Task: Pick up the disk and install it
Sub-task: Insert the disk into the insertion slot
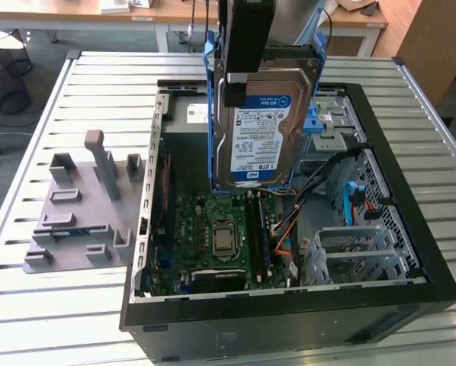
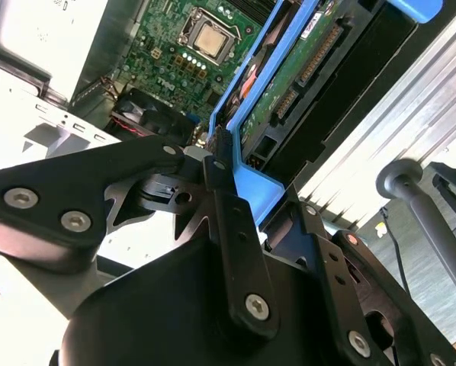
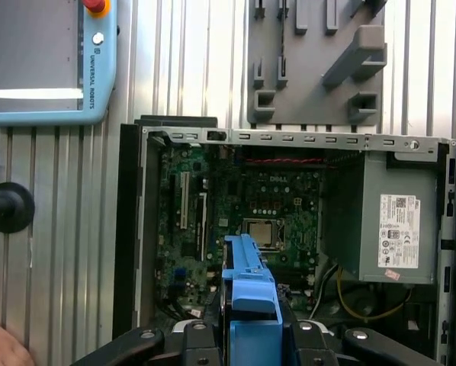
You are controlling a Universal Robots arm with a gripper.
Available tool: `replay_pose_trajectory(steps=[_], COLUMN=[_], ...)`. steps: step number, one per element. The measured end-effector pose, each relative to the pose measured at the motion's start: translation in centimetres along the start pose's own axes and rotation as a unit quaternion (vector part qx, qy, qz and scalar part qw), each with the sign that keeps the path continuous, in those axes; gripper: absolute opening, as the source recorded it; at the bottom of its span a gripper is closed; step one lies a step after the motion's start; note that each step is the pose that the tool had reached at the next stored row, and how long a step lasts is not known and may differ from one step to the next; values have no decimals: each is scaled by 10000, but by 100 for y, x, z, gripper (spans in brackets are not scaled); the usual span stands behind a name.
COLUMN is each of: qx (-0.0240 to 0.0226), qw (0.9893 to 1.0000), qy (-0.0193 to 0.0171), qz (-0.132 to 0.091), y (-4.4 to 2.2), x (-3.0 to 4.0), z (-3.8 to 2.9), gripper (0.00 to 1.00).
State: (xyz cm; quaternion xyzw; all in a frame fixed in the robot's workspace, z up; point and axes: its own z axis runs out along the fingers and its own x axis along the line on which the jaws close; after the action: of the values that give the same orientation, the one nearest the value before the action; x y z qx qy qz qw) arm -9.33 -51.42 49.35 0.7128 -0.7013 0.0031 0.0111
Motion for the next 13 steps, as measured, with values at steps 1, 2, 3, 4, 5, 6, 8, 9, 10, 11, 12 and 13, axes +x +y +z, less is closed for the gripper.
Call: replay_pose_trajectory(steps=[1,2,3,4,5,6,8,9,10,11,12,13], qx=[0,0,0,0,0,0,0,0,0,0,0,0], qw=[10000,10000,10000,10000,10000,10000,10000,10000,10000,10000,10000,10000], qy=[0,1,1,1,1,1,1,2,1,1,2,1], qz=[0,0,0,0,0,0,0,0,0,0,0,0], y=[0,0,0,0,0,0,0,0,0,0,0,0], x=[0,0,0,0,0,0,0,0,0,0,0,0], z=[0,0,0,0,0,0,0,0,0,0,0,0], gripper=[36,36,36,36,36,36,36,36,36,36,36,36])
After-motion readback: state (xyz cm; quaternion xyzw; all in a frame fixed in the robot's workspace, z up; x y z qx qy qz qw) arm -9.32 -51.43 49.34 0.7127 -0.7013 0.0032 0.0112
